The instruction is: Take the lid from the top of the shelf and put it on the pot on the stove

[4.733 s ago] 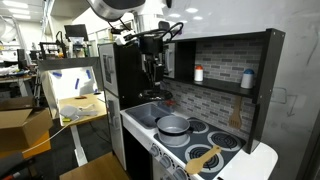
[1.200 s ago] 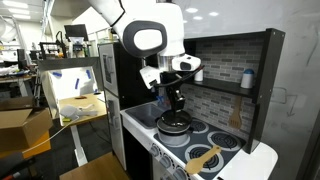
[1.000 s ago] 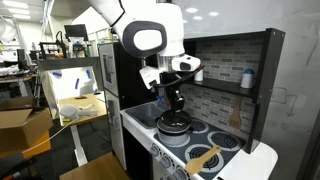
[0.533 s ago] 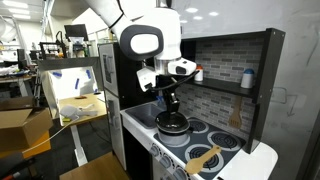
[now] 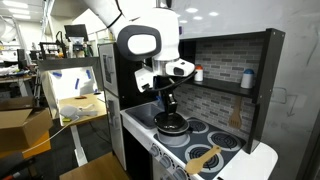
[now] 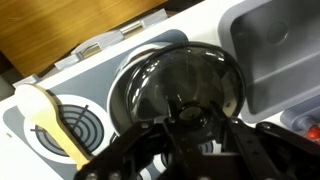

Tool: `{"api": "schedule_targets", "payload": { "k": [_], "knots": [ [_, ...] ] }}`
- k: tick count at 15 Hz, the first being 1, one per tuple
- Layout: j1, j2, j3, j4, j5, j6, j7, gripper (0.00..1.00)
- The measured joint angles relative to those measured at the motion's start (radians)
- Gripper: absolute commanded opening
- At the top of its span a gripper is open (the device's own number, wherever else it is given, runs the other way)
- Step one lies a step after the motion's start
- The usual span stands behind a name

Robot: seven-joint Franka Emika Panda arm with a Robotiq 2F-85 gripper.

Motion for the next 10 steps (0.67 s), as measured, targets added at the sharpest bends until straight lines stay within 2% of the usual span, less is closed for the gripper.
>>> {"api": "schedule_targets", "payload": {
  "k": [10],
  "knots": [
    [-0.012,-0.024,-0.018,-0.019,-0.001,0.0,0.0,0.08]
  ]
}}
